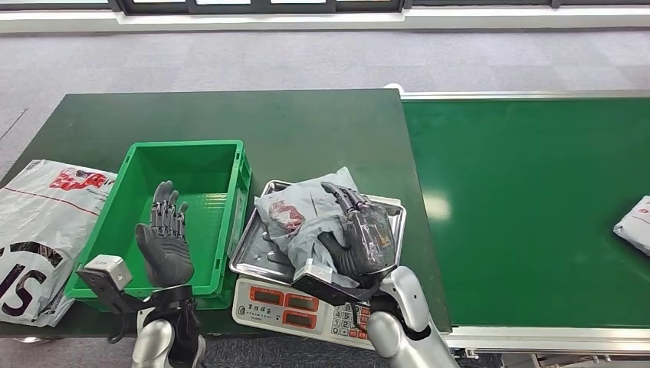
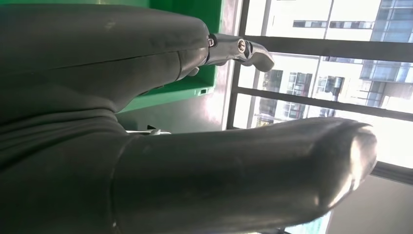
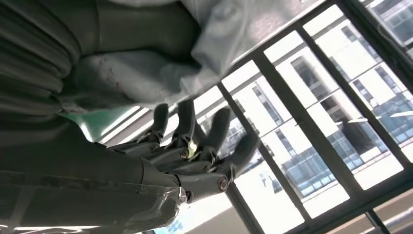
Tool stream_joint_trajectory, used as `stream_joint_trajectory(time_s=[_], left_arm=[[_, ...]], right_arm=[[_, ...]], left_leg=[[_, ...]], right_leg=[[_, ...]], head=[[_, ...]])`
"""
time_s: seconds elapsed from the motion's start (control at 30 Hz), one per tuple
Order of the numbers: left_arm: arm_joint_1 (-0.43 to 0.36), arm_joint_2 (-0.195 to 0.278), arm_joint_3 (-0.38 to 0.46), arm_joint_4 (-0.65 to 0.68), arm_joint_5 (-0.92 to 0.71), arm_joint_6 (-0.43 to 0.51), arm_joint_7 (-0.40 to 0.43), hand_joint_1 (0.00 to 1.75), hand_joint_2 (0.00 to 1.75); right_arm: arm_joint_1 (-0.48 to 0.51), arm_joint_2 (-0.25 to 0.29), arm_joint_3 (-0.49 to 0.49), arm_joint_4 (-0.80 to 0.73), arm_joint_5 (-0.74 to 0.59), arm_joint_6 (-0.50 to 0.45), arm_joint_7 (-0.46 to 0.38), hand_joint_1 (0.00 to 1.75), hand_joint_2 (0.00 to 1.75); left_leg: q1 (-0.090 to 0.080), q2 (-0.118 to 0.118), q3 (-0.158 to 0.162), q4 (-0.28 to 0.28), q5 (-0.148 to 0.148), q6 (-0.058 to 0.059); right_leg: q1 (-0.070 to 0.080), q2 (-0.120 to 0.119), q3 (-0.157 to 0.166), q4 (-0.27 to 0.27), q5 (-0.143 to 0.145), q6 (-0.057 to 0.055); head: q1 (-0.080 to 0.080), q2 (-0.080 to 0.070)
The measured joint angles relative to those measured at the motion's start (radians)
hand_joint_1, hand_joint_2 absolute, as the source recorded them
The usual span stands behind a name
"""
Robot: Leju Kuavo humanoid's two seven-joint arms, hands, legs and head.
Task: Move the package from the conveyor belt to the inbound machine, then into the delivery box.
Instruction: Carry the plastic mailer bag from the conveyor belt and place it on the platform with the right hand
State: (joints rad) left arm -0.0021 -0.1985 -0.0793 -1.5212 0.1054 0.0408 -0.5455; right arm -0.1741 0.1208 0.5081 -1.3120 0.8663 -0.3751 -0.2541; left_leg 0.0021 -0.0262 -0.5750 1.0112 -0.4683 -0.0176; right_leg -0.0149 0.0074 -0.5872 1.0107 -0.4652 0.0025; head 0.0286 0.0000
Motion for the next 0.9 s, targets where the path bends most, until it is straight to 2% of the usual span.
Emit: stream_joint_trajectory(time_s=[0.2, 0.43, 0.9], left_arm=[[0.001, 0.001, 0.0, 0.0, -0.017, -0.011, 0.008, 0.0, 0.0], [0.002, 0.001, 0.0, -0.012, -0.034, -0.012, 0.025, 0.0, 0.0], [0.03, 0.001, 0.009, -0.066, -0.102, -0.014, 0.065, 0.0, 0.0]], right_arm=[[0.051, -0.019, 0.0, -0.129, -0.112, 0.13, 0.034, 0.0, 1.75], [0.082, -0.031, 0.0, -0.206, -0.129, 0.206, 0.104, 0.0, 1.75], [0.087, -0.04, 0.0, -0.252, -0.122, 0.263, 0.161, 0.0, 1.75]], left_leg=[[0.0, 0.0, 0.0, 0.0, 0.0, 0.0], [0.0, 0.001, 0.0, 0.0, 0.0, 0.0], [0.0, 0.001, 0.0, 0.0, 0.0, 0.0]], right_leg=[[0.0, 0.0, 0.0, 0.0, 0.0, 0.0], [0.0, 0.0, 0.0, 0.0, 0.0, 0.0], [0.0, 0.0, 0.0, 0.0, 0.0, 0.0]], head=[[0.0, 0.0], [0.0, 0.0], [0.0, 0.0]])
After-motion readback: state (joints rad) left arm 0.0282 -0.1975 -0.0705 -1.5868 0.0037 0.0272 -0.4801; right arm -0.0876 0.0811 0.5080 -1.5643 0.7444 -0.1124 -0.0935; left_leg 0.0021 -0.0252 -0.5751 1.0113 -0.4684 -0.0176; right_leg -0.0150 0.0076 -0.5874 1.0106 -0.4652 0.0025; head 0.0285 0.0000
